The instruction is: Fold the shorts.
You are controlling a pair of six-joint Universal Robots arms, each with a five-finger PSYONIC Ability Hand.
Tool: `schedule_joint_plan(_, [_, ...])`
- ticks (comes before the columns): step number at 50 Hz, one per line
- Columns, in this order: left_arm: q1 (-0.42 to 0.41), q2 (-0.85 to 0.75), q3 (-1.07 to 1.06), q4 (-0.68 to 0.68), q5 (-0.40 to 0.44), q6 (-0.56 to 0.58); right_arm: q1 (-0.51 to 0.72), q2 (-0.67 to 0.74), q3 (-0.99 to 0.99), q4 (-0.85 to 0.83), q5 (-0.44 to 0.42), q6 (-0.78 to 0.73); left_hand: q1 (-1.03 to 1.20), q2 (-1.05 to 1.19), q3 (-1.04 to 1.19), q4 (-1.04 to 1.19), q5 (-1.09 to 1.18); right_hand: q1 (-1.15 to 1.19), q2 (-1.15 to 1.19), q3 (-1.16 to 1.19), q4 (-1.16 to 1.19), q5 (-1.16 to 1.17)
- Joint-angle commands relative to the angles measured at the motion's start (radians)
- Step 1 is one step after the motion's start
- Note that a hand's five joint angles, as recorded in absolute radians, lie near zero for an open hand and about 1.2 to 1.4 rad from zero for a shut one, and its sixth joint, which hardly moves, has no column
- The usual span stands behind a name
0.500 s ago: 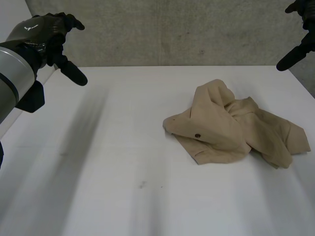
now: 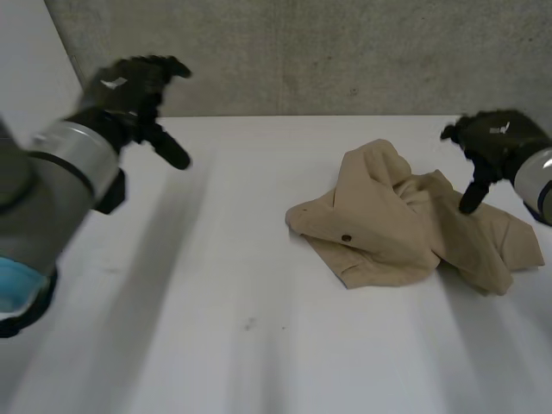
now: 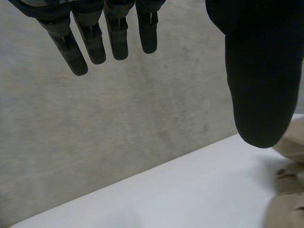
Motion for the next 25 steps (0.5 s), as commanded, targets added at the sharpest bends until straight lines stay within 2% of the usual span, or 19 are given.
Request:
schedule_joint_plan(1, [-0.159,-0.244,0.048,0.141,0.007,0.012,-0.091,0.068,0.114,-0.015,-0.016,0.035,-0.069,-0.097,-0.028,-0.006,-0.010,-0.026,-0.060,-0.041,-0.064,-0.073])
schedule_joint_plan(4, [-0.226,-0.379,0.136,0.156,-0.003,0.033,-0.099,0.075,0.160,-0.047,-0.028,0.055,-0.069,-0.097,-0.028,-0.006,-0.010,-0.026,-0.060,-0.041,-0.064,-0.073])
schedule_joint_plan(6, [-0.263,-0.477,0.222,0.153,-0.007,0.049,-0.114,0.082,0.223,-0.127,-0.068,0.075,-0.066,-0.094,-0.025,-0.003,-0.007,-0.026,-0.060,-0.041,-0.064,-0.073])
schedule_joint_plan(13, [-0.308,-0.704,0.460,0.113,-0.025,0.052,-0.118,0.079,0.294,-0.253,-0.099,0.082,-0.051,-0.080,-0.011,0.012,0.007,-0.026,-0.060,-0.041,-0.064,-0.073])
schedule_joint_plan(20, [-0.342,-0.838,0.614,0.103,-0.025,0.056,-0.114,0.092,0.311,-0.299,-0.091,0.081,-0.037,-0.065,0.004,0.027,0.022,-0.026,-0.060,-0.041,-0.064,-0.073])
schedule_joint_plan(23, [-0.348,-0.867,0.654,0.104,-0.026,0.058,-0.114,0.095,0.317,-0.331,-0.087,0.079,0.039,0.011,0.080,0.103,0.098,-0.026,-0.060,-0.041,-0.064,-0.073])
schedule_joint_plan(25, [-0.351,-0.896,0.696,0.103,-0.030,0.058,-0.114,0.094,0.323,-0.357,-0.082,0.081,0.280,0.251,0.320,0.343,0.338,0.032,-0.002,0.018,-0.006,-0.015])
